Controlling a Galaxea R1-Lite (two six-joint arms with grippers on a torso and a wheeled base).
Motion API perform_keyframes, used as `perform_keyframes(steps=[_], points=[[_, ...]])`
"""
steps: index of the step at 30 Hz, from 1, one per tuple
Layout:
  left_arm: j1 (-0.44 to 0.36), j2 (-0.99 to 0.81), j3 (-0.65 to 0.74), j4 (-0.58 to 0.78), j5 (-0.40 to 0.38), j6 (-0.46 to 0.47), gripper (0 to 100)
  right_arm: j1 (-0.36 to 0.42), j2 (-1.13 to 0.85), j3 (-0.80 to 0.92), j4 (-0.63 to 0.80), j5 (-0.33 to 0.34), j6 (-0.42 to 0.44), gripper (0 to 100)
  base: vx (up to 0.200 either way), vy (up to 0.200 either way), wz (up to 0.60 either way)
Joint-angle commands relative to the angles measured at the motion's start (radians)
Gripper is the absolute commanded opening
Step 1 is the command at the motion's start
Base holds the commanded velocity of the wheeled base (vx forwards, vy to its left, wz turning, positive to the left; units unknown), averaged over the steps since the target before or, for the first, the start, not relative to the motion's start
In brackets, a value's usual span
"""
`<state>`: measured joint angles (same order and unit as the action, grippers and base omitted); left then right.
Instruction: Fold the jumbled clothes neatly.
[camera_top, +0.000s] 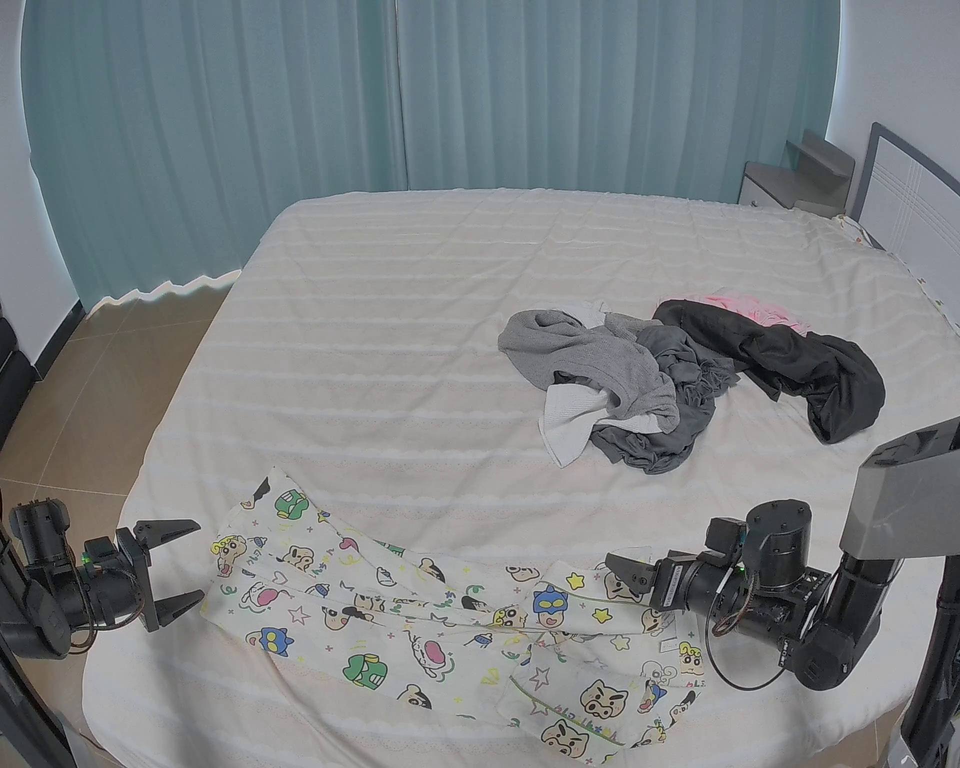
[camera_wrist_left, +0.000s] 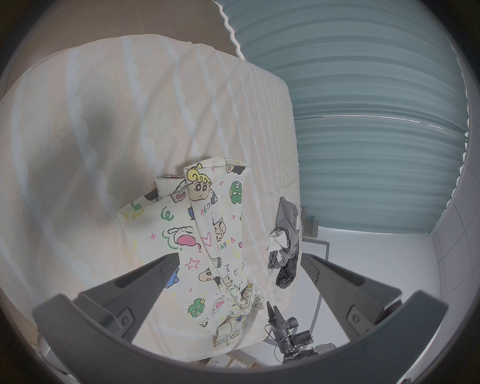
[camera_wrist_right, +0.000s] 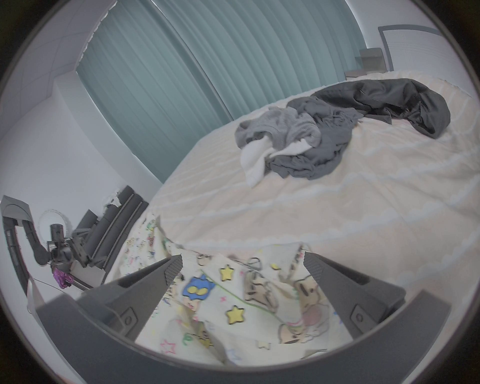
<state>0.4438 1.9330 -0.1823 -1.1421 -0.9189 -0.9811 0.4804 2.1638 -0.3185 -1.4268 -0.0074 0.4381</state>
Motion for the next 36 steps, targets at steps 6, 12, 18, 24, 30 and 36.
perform_keyframes(steps=[6,12,18,24,30,36], points=[[-0.001,0.001,0.011,-0.001,0.002,0.009,100,0.072,0.031,-0.037,0.000,0.050,0.126,100,0.000,0.000,0.00],[-0.001,-0.003,0.023,-0.001,0.006,0.055,100,0.027,0.105,-0.068,0.000,0.044,0.131,100,0.000,0.000,0.00],[-0.028,-0.062,-0.002,-0.031,0.195,0.202,100,-0.019,0.002,-0.022,-0.001,0.055,0.145,100,0.000,0.000,0.00],[-0.062,-0.062,-0.161,0.056,0.226,0.398,100,-0.046,-0.032,-0.008,-0.001,0.057,0.168,100,0.000,0.000,0.00],[-0.106,-0.075,-0.381,0.355,0.232,0.476,100,-0.042,-0.039,0.010,-0.006,0.055,0.168,100,0.000,0.000,0.00],[-0.155,-0.020,-0.652,0.886,0.408,0.929,100,-0.036,-0.038,0.047,-0.055,0.057,0.166,100,0.000,0.000,0.00]])
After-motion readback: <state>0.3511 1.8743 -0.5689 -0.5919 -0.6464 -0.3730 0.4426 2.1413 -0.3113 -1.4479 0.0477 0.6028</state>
